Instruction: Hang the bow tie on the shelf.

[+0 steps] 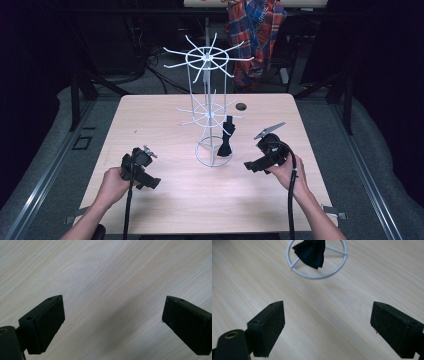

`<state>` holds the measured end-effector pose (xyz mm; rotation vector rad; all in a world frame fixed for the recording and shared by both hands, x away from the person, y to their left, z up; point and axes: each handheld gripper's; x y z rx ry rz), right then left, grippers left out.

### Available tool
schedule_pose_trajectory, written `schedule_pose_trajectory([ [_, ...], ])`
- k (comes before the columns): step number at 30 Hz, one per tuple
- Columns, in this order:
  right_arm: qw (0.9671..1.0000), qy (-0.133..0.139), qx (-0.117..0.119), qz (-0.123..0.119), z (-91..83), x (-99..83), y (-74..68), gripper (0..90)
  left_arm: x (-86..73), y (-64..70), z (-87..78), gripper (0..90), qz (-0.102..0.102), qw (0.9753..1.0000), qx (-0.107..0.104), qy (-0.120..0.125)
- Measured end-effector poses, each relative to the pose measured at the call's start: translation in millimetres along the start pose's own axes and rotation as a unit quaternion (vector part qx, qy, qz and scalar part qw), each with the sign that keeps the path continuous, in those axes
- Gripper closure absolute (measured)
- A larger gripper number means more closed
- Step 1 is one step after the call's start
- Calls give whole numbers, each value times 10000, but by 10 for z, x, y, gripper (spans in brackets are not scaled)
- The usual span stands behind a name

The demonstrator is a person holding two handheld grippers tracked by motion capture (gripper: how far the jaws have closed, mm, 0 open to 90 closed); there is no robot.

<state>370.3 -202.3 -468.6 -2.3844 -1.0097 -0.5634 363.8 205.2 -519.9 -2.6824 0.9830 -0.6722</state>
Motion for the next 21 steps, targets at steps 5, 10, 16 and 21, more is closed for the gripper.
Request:
schedule_pose_trajectory([
  [5,9998,-172,23,124,24,-63,-17,0,37,23,17,46,42,10000,-14,9],
  [10,9992,-363,-17,177,88,-121,27,0,97,51,57,46,160,9998,-48,-44],
  [16,9976,-539,-177,386,90,-228,192,0,124,80,66,47,257,9997,-26,-48],
  [21,9966,-550,-280,548,103,-288,299,0,147,71,91,47,256,9997,-36,-46],
])
Point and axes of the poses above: each handheld gripper's, and its own axes: z roughly forward along the jaws, x roughly out of its top, y roughly to its right, and after that the axes turned 15 degrees about x, right-handed
